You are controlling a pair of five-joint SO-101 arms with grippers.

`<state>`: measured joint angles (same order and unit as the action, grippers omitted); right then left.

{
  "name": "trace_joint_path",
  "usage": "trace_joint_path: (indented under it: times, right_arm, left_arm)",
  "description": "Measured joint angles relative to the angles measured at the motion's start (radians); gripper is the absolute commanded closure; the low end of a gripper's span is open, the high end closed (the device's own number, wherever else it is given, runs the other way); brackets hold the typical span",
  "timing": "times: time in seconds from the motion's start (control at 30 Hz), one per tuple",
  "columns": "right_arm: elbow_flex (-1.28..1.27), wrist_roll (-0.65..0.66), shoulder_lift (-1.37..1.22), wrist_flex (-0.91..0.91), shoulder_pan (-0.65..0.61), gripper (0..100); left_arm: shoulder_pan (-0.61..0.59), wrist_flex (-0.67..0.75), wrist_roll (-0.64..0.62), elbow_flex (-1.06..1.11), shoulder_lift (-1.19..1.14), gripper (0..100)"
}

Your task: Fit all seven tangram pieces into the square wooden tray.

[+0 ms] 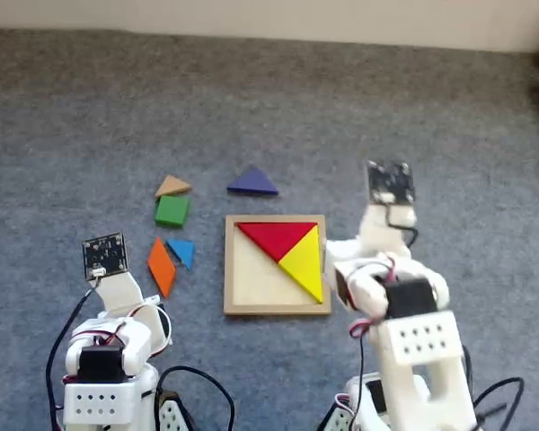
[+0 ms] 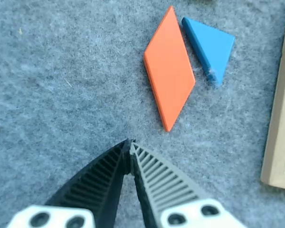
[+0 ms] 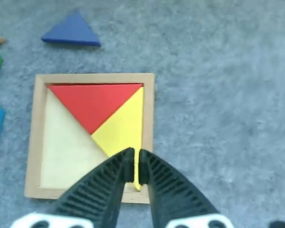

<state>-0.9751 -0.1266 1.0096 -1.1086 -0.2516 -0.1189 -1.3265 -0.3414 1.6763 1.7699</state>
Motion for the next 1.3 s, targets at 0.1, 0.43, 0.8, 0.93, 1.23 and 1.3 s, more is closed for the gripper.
trace_joint_path:
  times: [0.1,0.43,0.8,0.93,1.23,1.3]
  right_arm:
    - [-0.084,0.0,0.114,0.0,0.049,96.5]
    - [-0.351,0.0,0.476,0.0,0.129,96.5]
    - [-0.657,0.0,0.81,0.0,0.129,96.5]
    - [-0.69,0.0,0.81,0.0,0.129,96.5]
    - [-0.697,0.0,0.81,-0.003,0.129,96.5]
    - [-0.697,0.0,0.81,-0.017,0.144,96.5]
  left_arm:
    - [0.0,0.0,0.0,0.0,0.0,99]
    - [0.0,0.0,0.0,0.0,0.0,99]
    - [0.0,0.0,0.0,0.0,0.0,99]
    - [0.0,0.0,0.0,0.0,0.0,99]
    - [0.0,0.0,0.0,0.0,0.0,99]
    - [0.0,0.0,0.0,0.0,0.0,99]
